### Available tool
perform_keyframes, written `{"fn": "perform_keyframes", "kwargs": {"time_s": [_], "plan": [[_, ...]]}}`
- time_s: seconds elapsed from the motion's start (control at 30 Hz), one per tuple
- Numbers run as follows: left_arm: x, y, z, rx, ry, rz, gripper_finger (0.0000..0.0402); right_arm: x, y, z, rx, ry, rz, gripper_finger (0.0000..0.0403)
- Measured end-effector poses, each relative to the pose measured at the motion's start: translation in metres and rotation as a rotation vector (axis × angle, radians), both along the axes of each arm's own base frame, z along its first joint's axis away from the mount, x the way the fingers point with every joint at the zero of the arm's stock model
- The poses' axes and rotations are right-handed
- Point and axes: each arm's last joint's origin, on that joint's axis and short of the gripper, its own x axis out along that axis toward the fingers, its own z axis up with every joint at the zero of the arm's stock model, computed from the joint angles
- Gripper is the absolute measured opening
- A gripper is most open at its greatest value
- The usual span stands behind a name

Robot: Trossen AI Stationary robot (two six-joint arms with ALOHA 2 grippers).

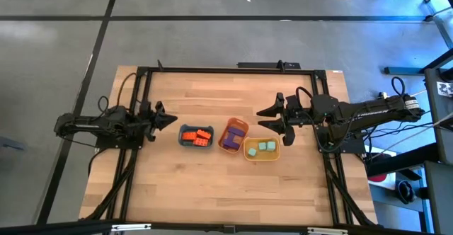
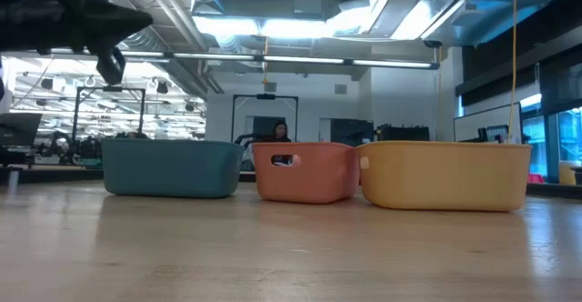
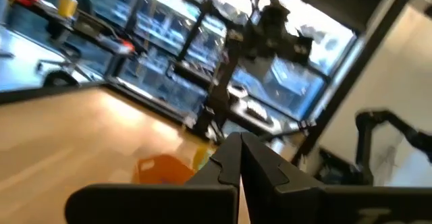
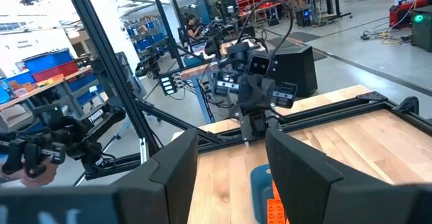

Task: Sort & place blocks by color
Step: Return to Home Position

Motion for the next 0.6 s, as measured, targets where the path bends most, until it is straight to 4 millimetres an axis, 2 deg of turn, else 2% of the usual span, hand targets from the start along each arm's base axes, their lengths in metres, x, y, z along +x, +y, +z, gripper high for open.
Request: {"fn": "perform_keyframes", "kwargs": {"time_s": [0.17,0.4,0.6], "plan": [[0.0004,-0.0022,-0.001,0.02,0.012,-0.073,0.0,0.0,0.0,0.0,0.007,0.001,0.0,0.0179],[0.0009,-0.0024,-0.003,0.024,0.033,-0.078,0.0,0.0,0.0,0.0,0.154,0.01,0.0,0.0179],[0.0009,-0.0024,-0.0031,0.025,0.034,-0.078,0.0,-0.0001,0.0,0.0001,0.161,0.01,0.001,0.0179]]}}
